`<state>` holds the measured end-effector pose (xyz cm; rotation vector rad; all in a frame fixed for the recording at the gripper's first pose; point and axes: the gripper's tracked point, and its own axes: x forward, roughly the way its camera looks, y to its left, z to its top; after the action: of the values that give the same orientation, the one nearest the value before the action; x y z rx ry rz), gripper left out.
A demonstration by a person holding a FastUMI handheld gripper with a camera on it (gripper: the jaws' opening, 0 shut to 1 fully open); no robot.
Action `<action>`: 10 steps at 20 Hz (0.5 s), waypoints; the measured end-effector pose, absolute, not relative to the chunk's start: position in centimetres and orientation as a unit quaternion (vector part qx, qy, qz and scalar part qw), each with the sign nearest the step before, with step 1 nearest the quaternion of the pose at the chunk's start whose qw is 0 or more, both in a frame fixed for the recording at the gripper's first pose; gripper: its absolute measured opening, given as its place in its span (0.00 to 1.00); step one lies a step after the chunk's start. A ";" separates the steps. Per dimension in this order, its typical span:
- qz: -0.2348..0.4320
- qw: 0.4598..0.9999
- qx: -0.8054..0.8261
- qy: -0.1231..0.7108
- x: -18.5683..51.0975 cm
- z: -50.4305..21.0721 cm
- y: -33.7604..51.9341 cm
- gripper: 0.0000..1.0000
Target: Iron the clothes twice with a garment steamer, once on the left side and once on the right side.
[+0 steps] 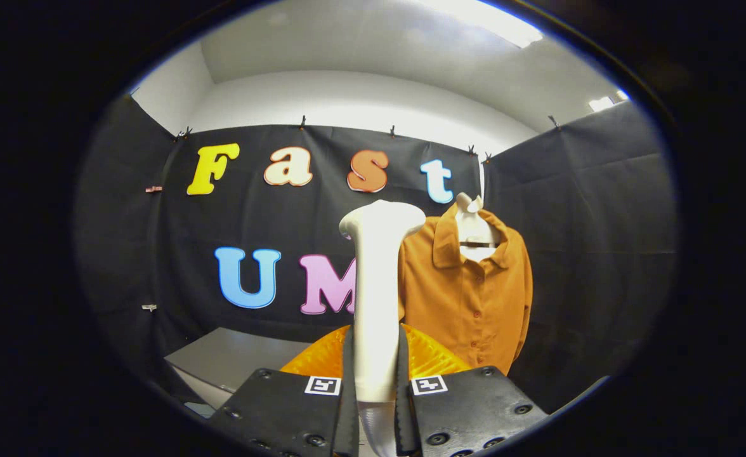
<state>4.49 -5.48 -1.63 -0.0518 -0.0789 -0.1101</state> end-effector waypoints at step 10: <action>-0.090 0.995 -0.006 -0.035 7.0 -5.0 -14.1 0.26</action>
<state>6.98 -14.06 -4.99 -0.0120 -0.0701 -0.1801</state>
